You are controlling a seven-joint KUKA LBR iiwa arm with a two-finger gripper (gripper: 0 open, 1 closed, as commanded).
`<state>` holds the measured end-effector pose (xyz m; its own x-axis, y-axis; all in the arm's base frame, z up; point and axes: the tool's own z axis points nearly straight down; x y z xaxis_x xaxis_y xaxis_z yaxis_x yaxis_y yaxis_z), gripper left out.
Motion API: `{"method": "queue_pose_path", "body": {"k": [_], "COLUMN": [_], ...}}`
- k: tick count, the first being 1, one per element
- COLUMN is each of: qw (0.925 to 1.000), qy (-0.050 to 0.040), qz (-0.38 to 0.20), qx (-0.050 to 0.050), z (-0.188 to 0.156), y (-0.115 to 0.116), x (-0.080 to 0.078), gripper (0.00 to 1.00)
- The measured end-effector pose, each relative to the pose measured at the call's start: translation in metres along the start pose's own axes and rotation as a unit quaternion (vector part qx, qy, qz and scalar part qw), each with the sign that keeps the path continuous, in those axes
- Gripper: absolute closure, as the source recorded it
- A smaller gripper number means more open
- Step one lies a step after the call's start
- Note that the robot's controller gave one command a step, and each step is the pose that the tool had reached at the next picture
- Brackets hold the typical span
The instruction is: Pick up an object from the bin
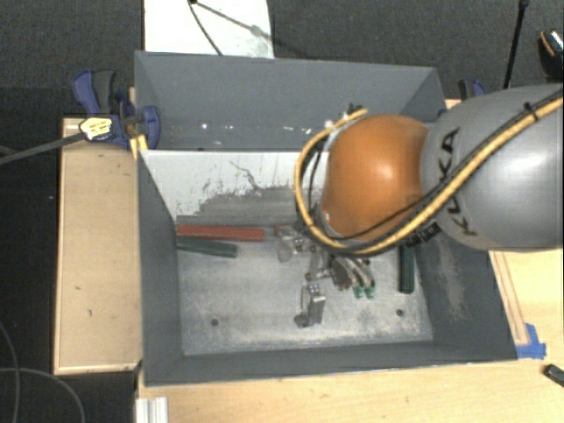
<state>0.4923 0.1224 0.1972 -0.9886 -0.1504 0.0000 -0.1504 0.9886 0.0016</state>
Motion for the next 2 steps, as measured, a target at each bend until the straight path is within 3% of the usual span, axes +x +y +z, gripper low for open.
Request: {"method": "queue_pose_path", "body": {"k": [1,2], "qw": [0.9954,0.9961], "qy": [0.0001,-0.0028], "qz": [-0.095,-0.088], "qx": [0.002,-0.001], "z": [0.012,0.006], "y": [-0.071,-0.001], "x": [0.018,0.000], "gripper": [0.00,0.00]}}
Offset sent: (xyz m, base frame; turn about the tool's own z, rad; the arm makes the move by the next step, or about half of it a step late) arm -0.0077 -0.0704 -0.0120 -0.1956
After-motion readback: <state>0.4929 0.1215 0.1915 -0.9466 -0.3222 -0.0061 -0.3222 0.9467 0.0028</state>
